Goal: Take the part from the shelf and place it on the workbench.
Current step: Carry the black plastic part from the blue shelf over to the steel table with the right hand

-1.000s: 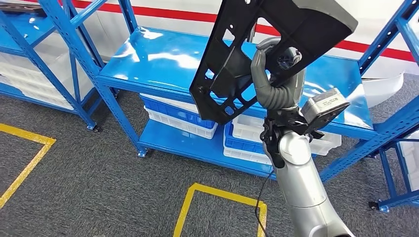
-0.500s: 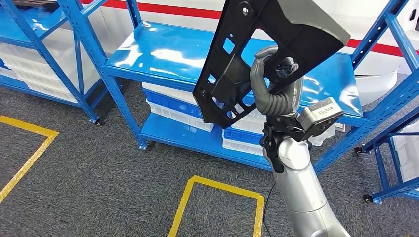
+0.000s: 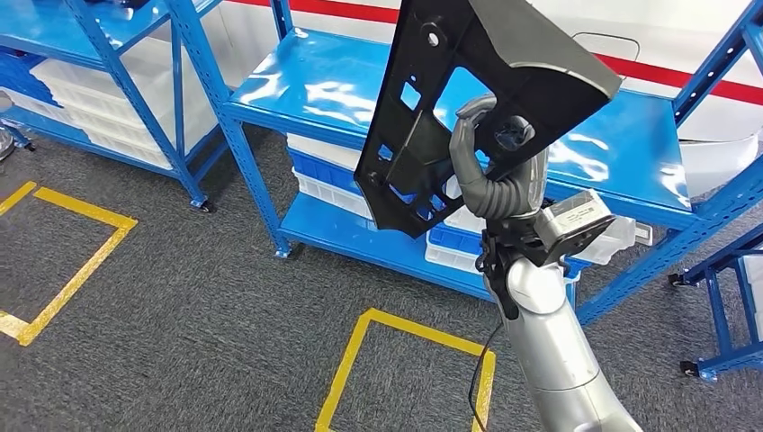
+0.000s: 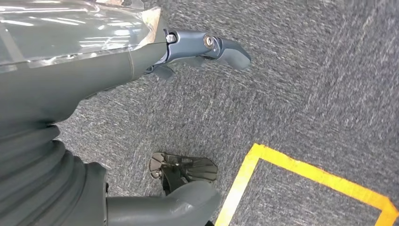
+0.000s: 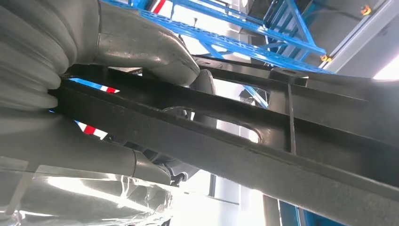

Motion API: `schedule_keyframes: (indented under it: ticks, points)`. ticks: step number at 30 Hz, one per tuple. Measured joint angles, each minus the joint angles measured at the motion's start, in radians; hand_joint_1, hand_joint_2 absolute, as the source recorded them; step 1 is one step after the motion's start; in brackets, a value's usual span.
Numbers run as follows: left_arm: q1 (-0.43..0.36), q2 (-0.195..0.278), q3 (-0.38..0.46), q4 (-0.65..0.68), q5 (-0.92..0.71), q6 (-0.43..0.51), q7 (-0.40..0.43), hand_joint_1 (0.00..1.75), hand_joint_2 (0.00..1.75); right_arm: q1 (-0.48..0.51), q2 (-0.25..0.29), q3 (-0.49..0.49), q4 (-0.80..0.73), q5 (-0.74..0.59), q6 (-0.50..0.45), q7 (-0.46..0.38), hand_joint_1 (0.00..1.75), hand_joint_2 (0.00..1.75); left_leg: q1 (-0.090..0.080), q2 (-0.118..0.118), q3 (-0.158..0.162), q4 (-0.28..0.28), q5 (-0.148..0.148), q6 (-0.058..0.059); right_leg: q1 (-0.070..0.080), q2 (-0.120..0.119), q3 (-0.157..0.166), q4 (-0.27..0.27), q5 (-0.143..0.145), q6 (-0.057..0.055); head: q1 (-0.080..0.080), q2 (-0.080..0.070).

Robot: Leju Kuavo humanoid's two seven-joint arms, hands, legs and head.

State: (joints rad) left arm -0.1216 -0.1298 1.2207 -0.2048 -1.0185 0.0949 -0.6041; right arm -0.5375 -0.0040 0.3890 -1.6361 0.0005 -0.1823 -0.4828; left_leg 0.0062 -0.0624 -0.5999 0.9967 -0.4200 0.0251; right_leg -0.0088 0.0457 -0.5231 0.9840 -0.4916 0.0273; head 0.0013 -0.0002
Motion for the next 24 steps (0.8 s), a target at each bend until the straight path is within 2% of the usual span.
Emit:
schedule_keyframes:
  ticks: [2, 3, 4, 5, 7, 8, 9, 10, 12, 13, 14, 15, 17, 19, 20, 22, 23, 24]
  points:
    - [0.004, 0.001, 0.0, 0.0, 0.0, 0.0, -0.006, 0.0, 1.75, 0.0, -0.001, 0.0, 0.0, 0.0, 0.0, -0.001, 1.75, 1.75, 0.003, -0.006, -0.009, 0.003, 0.003, -0.011, -0.004, -0.016, -0.002, -0.001, 0.008, -0.012, 0.0, 0.0]
    - [0.005, 0.002, 0.0, 0.0, 0.0, 0.0, -0.009, 0.0, 1.75, 0.0, -0.002, 0.001, 0.0, 0.0, 0.0, -0.001, 1.75, 1.75, 0.004, 0.002, -0.017, 0.018, -0.008, -0.016, -0.008, -0.024, -0.002, -0.003, 0.012, -0.02, -0.001, 0.0]
    - [0.006, 0.003, 0.0, 0.0, 0.0, -0.001, -0.012, 0.0, 1.75, 0.0, -0.001, 0.001, 0.0, 0.0, 0.0, -0.001, 1.75, 1.75, 0.005, 0.015, -0.032, 0.051, -0.031, -0.021, -0.012, -0.033, -0.002, -0.006, 0.016, -0.027, -0.003, 0.0]
    - [0.005, 0.004, 0.0, 0.0, 0.0, -0.001, -0.014, 0.0, 1.75, -0.001, -0.001, 0.002, 0.0, 0.0, 0.0, -0.001, 1.75, 1.75, 0.007, 0.032, -0.058, 0.108, -0.065, -0.026, -0.013, -0.042, -0.003, -0.007, 0.018, -0.032, -0.005, 0.0]
    - [0.005, 0.004, 0.0, 0.0, 0.0, -0.001, -0.016, 0.0, 1.75, 0.001, -0.002, 0.002, 0.0, 0.0, 0.0, -0.002, 1.75, 1.75, 0.011, 0.052, -0.12, 0.248, -0.131, -0.036, -0.01, -0.061, -0.008, -0.005, 0.019, -0.036, -0.008, 0.0]
    - [0.006, 0.004, 0.0, 0.0, 0.0, -0.001, -0.016, 0.0, 1.75, 0.002, -0.002, 0.003, 0.0, 0.0, 0.0, -0.002, 1.75, 1.75, 0.013, 0.055, -0.139, 0.293, -0.145, -0.04, -0.009, -0.07, -0.011, -0.004, 0.019, -0.036, -0.008, 0.0]
    - [0.007, 0.004, 0.0, 0.0, 0.0, -0.001, -0.016, 0.0, 1.75, 0.003, -0.002, 0.004, 0.0, 0.0, 0.0, -0.002, 1.75, 1.75, 0.015, 0.058, -0.138, 0.299, -0.139, -0.043, -0.009, -0.079, -0.012, -0.003, 0.019, -0.036, -0.008, 0.0]
    - [0.008, 0.004, 0.0, 0.0, 0.0, -0.001, -0.016, 0.0, 1.75, 0.004, -0.002, 0.006, 0.0, 0.0, -0.001, -0.002, 1.75, 1.75, 0.017, 0.062, -0.114, 0.262, -0.115, -0.044, -0.009, -0.088, -0.013, -0.002, 0.019, -0.035, -0.008, 0.0]
    - [0.008, 0.005, 0.0, 0.0, 0.0, -0.001, -0.017, 0.0, 1.75, 0.004, -0.002, 0.008, -0.001, 0.0, -0.001, -0.002, 1.75, 1.75, 0.018, 0.09, -0.032, 0.118, -0.057, -0.043, -0.007, -0.103, -0.013, 0.001, 0.018, -0.033, -0.009, 0.0]
    - [0.007, 0.006, 0.0, 0.0, 0.0, -0.001, -0.017, 0.0, 1.75, 0.004, -0.002, 0.009, -0.001, 0.0, -0.001, -0.001, 1.75, 1.75, 0.016, 0.102, -0.002, 0.058, -0.038, -0.039, -0.003, -0.11, -0.014, 0.002, 0.017, -0.031, -0.008, 0.0]
    - [0.006, 0.006, 0.0, 0.0, 0.0, -0.001, -0.019, 0.0, 1.75, 0.003, -0.002, 0.01, -0.002, 0.0, -0.001, -0.001, 1.75, 1.75, 0.014, 0.11, 0.014, 0.023, -0.03, -0.034, 0.002, -0.115, -0.015, 0.003, 0.017, -0.027, -0.007, 0.0]
    - [0.006, 0.006, 0.0, 0.0, 0.0, -0.002, -0.02, 0.0, 1.75, 0.003, -0.002, 0.011, -0.002, 0.0, -0.001, -0.001, 1.75, 1.75, 0.01, 0.109, 0.015, 0.013, -0.031, -0.027, 0.006, -0.121, -0.017, 0.003, 0.018, -0.022, -0.005, 0.0]
    - [0.007, 0.006, 0.0, 0.0, 0.0, -0.003, -0.024, 0.0, 1.75, 0.002, -0.002, 0.013, -0.002, 0.001, -0.001, -0.002, 1.75, 1.75, 0.008, 0.092, 0.01, 0.009, -0.022, -0.011, 0.008, -0.128, -0.021, 0.003, 0.018, -0.011, -0.003, 0.0]
    - [0.007, 0.005, 0.0, 0.0, -0.001, -0.005, -0.027, 0.0, 1.75, 0.002, -0.003, 0.014, -0.003, 0.001, -0.001, -0.002, 1.75, 1.75, 0.008, 0.079, 0.008, 0.001, -0.012, 0.006, 0.006, -0.104, -0.04, 0.041, -0.007, -0.006, -0.003, 0.0]
    - [0.006, 0.005, 0.0, 0.0, -0.001, -0.006, -0.027, 0.0, 1.75, 0.003, -0.005, 0.014, -0.003, 0.001, -0.001, -0.002, 1.75, 1.75, 0.01, 0.071, 0.007, -0.002, -0.008, 0.014, 0.004, -0.084, -0.064, 0.091, -0.033, -0.009, -0.001, 0.0]
    - [0.005, 0.005, 0.0, 0.0, -0.002, -0.007, -0.028, 0.0, 1.75, 0.008, -0.01, 0.015, -0.003, 0.002, -0.002, -0.002, 1.75, 1.75, 0.008, 0.054, 0.002, -0.002, -0.004, 0.021, 0.001, -0.057, -0.128, 0.235, -0.092, -0.016, 0.0, 0.0]
    - [0.005, 0.006, 0.0, 0.0, -0.004, -0.007, -0.028, 0.0, 1.75, 0.012, -0.013, 0.016, -0.002, 0.002, -0.003, -0.002, 1.75, 1.75, 0.007, 0.044, 0.0, -0.002, -0.003, 0.022, 0.0, -0.053, -0.154, 0.29, -0.109, -0.015, 0.001, 0.0]
    - [0.006, 0.006, 0.0, 0.0, -0.006, -0.007, -0.028, 0.0, 1.75, 0.016, -0.015, 0.016, -0.002, 0.002, -0.003, -0.002, 1.75, 1.75, 0.007, 0.033, -0.002, -0.002, -0.002, 0.023, -0.001, -0.05, -0.162, 0.31, -0.11, -0.009, 0.001, 0.0]
